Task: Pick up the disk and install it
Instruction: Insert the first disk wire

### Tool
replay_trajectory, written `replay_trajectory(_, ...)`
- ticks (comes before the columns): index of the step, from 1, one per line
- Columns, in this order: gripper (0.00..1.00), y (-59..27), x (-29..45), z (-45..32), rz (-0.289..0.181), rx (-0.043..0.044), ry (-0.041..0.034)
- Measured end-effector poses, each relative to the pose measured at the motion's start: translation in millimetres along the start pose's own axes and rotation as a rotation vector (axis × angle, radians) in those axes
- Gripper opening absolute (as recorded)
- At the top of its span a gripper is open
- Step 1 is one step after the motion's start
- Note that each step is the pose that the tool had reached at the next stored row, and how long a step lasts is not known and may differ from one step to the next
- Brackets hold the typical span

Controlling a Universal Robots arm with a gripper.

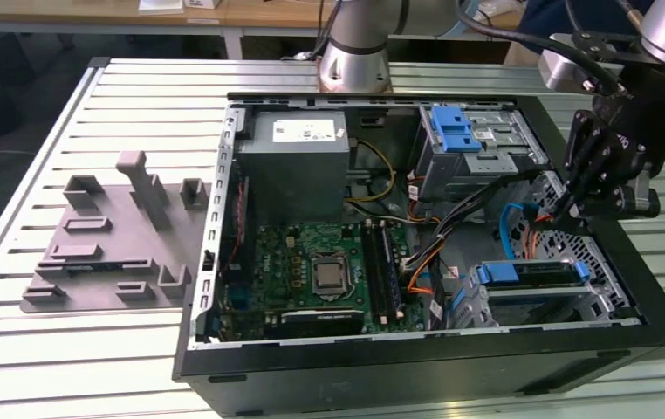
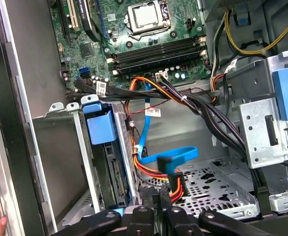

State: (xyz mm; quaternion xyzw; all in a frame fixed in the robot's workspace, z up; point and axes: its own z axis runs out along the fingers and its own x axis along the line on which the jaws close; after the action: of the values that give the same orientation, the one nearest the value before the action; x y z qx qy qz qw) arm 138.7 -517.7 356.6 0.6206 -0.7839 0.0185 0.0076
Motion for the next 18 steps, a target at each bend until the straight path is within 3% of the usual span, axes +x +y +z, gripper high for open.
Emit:
replay_trajectory(6, 0.16, 1.2, 2.5, 0.5, -0.038, 0.0024, -0.0011)
replay_trajectory(12, 0.16, 1.6, 7.3, 1.4, -0.068, 0.0172, -0.0047)
replay_trajectory(18, 0.16, 3.3, 9.8, 2.2, -0.106, 0.0217, -0.0071)
